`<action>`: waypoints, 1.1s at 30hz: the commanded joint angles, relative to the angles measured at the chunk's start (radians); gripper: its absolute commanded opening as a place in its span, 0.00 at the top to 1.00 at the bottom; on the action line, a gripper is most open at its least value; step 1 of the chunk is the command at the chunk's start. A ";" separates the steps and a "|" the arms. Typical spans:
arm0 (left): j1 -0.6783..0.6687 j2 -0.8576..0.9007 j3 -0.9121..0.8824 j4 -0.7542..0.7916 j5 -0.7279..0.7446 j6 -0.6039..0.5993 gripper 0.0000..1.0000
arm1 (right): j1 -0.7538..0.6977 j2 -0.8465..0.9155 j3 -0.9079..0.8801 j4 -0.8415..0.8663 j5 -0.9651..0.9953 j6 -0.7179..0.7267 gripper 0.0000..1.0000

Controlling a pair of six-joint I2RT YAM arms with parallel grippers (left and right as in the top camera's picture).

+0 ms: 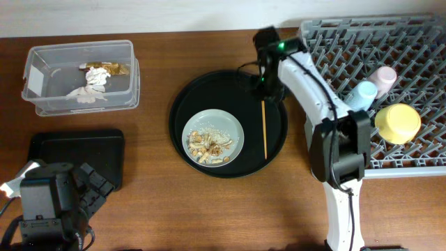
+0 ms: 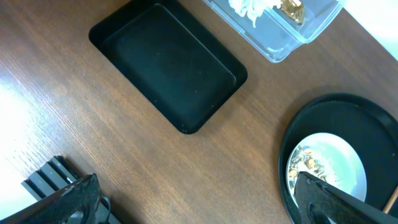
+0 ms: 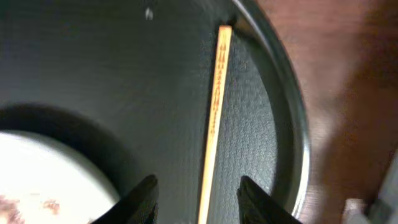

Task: Sort waste into correct bins and load items into the dishwasher rack
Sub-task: 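Return the right gripper to grasp the second chopstick, then carry the second chopstick with the right gripper into the rack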

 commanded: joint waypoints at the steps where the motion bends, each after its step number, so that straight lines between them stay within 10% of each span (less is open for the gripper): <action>1: 0.002 0.000 0.002 0.002 0.000 -0.013 0.01 | -0.001 0.004 -0.118 0.069 0.031 0.048 0.59; 11: 0.002 0.000 0.002 0.002 0.000 -0.013 0.01 | 0.018 0.004 -0.254 0.181 0.032 0.048 0.70; 15: 0.002 0.000 0.002 0.002 0.000 -0.013 0.01 | 0.035 0.004 -0.257 0.181 0.043 0.064 0.96; 18: 0.002 0.000 0.002 0.002 0.000 -0.013 0.01 | 0.037 0.002 -0.237 0.137 0.039 0.077 0.96; 33: 0.002 0.000 0.002 0.002 0.000 -0.013 0.01 | -0.253 -0.067 0.433 -0.265 0.043 -0.274 0.96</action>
